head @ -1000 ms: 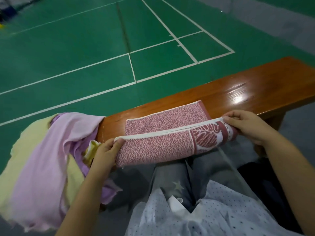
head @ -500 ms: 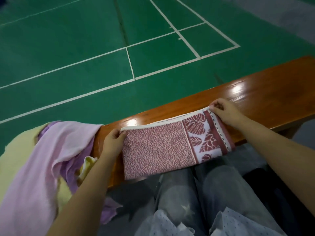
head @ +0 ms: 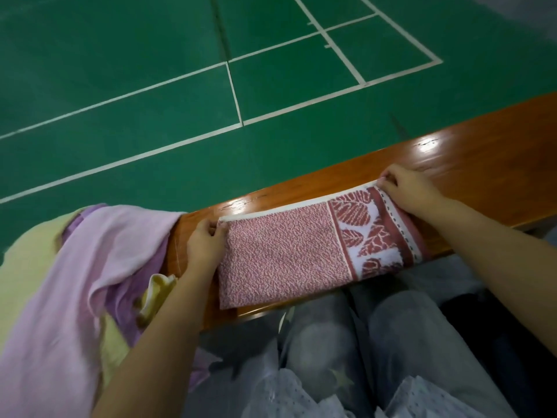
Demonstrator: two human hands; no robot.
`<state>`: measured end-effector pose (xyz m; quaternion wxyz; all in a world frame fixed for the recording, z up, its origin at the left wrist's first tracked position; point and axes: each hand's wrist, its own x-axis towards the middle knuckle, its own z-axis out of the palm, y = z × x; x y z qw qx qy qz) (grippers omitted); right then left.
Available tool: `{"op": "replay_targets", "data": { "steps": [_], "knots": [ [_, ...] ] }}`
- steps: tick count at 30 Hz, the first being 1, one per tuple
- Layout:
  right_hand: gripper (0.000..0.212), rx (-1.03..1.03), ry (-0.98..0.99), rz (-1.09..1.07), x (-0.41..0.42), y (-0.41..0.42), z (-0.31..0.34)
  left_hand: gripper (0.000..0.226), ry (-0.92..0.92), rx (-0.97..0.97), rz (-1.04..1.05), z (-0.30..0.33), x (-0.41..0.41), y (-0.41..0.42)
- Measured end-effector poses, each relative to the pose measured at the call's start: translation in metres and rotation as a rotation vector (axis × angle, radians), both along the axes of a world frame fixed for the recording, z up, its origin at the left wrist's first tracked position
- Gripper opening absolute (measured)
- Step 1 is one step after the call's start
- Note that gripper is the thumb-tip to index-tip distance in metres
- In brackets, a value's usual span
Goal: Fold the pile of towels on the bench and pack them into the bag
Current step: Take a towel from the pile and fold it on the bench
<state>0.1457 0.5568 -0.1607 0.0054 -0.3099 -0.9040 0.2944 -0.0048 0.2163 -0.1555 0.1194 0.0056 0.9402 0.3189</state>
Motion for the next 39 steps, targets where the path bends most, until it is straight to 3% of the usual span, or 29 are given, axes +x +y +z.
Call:
{"op": "replay_targets", "data": {
  "steps": [2,5,9,12,14,17,20,24,30,35,37,39],
  "knots": [
    [0.029,0.014,-0.016,-0.053,0.0,-0.003,0.004,0.029,0.018,0.01,0.011,0.002,0.0,-0.003],
    [0.035,0.146,0.097,-0.145,0.012,-0.022,0.017,0.036,0.241,-0.09,-0.107,0.008,0.017,-0.016],
    [0.032,0.234,0.245,0.019,0.036,-0.099,0.044,0.039,0.539,-0.127,-0.457,0.009,0.062,-0.04],
    [0.035,0.135,0.24,0.237,0.047,-0.165,0.042,0.059,0.466,-0.199,-0.764,-0.004,0.084,-0.06],
    [0.037,0.134,0.274,0.415,0.055,-0.207,0.03,0.068,0.367,-0.246,-0.846,-0.018,0.091,-0.074],
    [0.057,0.224,0.21,0.573,0.061,-0.247,0.002,0.08,0.367,-0.241,-0.841,-0.032,0.102,-0.086],
    [0.067,0.23,0.036,0.597,0.055,-0.256,-0.012,0.075,0.48,-0.221,-0.788,-0.032,0.114,-0.093],
    [0.073,0.375,0.125,0.735,0.048,-0.229,-0.025,0.041,0.662,-0.202,-0.749,-0.032,0.128,-0.101],
    [0.078,0.395,0.239,0.828,0.062,-0.214,-0.014,0.029,0.729,-0.124,-0.849,-0.021,0.159,-0.078],
    [0.033,0.131,0.543,0.744,0.1,-0.236,-0.014,0.019,0.739,0.148,-0.847,-0.003,0.18,-0.063],
    [0.024,0.049,0.568,0.633,0.108,-0.236,-0.011,0.036,0.687,0.147,-0.834,-0.003,0.174,-0.068],
    [0.028,0.011,0.545,0.545,0.112,-0.234,-0.003,0.054,0.603,0.011,-0.844,-0.007,0.159,-0.079]
  ]
}}
